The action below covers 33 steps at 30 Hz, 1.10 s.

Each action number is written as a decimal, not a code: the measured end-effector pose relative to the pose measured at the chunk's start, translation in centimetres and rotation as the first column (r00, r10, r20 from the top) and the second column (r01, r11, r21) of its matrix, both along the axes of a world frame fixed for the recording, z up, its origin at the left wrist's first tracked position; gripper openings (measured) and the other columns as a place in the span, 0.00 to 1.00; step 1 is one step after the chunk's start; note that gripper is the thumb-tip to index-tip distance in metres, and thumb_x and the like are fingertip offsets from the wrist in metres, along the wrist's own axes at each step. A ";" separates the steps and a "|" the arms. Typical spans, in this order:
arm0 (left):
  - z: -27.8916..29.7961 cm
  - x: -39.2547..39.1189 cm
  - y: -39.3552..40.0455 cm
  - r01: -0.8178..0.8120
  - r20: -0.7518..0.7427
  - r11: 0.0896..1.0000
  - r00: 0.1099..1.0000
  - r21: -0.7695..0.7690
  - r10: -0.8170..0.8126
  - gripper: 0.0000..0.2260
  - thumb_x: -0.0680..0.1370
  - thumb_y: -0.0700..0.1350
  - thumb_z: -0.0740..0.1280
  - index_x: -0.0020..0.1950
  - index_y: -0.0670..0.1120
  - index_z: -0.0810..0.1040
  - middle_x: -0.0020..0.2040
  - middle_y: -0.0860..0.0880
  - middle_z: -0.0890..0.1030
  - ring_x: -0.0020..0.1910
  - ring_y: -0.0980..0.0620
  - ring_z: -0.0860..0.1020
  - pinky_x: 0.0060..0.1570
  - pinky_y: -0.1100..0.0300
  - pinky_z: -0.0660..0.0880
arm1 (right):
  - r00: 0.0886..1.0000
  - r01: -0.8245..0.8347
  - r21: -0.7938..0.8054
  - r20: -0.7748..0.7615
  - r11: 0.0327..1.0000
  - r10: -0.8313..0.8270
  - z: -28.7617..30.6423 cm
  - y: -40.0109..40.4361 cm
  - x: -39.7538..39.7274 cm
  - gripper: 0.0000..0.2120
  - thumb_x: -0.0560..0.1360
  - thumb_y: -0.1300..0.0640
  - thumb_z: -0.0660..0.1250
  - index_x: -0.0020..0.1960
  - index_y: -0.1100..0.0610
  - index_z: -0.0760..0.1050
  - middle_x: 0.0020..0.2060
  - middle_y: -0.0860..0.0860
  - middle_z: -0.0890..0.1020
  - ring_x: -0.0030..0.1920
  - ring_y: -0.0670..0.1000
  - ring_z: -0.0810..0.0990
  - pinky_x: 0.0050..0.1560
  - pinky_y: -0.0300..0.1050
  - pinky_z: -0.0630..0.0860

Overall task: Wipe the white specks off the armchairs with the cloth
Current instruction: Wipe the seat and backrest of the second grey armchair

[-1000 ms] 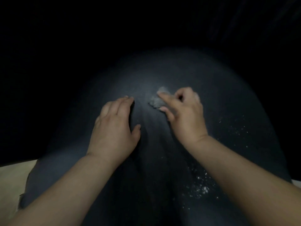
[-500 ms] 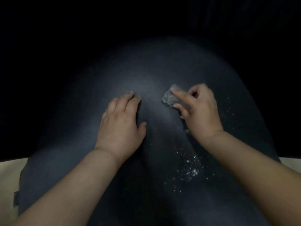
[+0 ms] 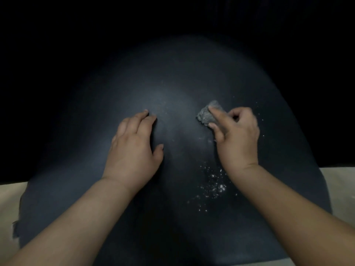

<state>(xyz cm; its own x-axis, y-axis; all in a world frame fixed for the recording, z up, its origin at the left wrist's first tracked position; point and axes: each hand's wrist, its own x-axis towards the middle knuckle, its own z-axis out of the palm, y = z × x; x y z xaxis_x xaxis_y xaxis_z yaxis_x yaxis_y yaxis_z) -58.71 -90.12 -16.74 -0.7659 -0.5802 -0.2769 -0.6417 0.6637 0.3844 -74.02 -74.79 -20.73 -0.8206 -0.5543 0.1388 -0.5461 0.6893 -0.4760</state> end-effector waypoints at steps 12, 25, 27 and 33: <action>-0.1 3.2 0.9 -0.029 0.001 1.000 1.000 0.009 0.029 0.30 0.74 0.48 0.69 0.74 0.47 0.64 0.74 0.50 0.63 0.72 0.49 0.58 0.72 0.49 0.60 | 0.994 -0.075 0.017 -0.078 0.997 0.077 0.0 0.7 2.6 0.17 0.74 0.54 0.68 0.62 0.46 0.78 0.46 0.55 0.72 0.45 0.57 0.70 0.46 0.52 0.71; -0.3 5.5 2.0 -0.034 -0.011 0.999 0.999 -0.009 0.034 0.30 0.74 0.48 0.69 0.74 0.47 0.64 0.74 0.50 0.63 0.72 0.48 0.58 0.72 0.51 0.59 | 0.993 -0.103 0.050 -0.044 0.993 0.105 -0.3 2.2 6.1 0.16 0.75 0.52 0.65 0.63 0.48 0.78 0.48 0.57 0.74 0.46 0.57 0.71 0.47 0.50 0.71; -0.2 5.7 2.3 -0.031 -0.016 1.000 0.999 -0.005 0.031 0.30 0.74 0.48 0.69 0.74 0.48 0.64 0.74 0.50 0.63 0.72 0.49 0.57 0.72 0.52 0.59 | 0.996 0.065 0.017 -0.059 0.998 -0.064 -0.3 2.8 4.5 0.18 0.73 0.56 0.70 0.63 0.48 0.78 0.48 0.56 0.73 0.47 0.58 0.71 0.49 0.52 0.71; -0.5 6.2 3.3 0.014 -0.020 1.000 1.000 -0.015 -0.014 0.30 0.73 0.48 0.69 0.73 0.47 0.65 0.73 0.49 0.65 0.72 0.47 0.60 0.71 0.50 0.61 | 0.990 -0.141 -0.040 -0.002 0.989 0.141 0.0 0.6 10.8 0.20 0.70 0.58 0.74 0.62 0.48 0.78 0.46 0.54 0.72 0.44 0.56 0.72 0.46 0.48 0.70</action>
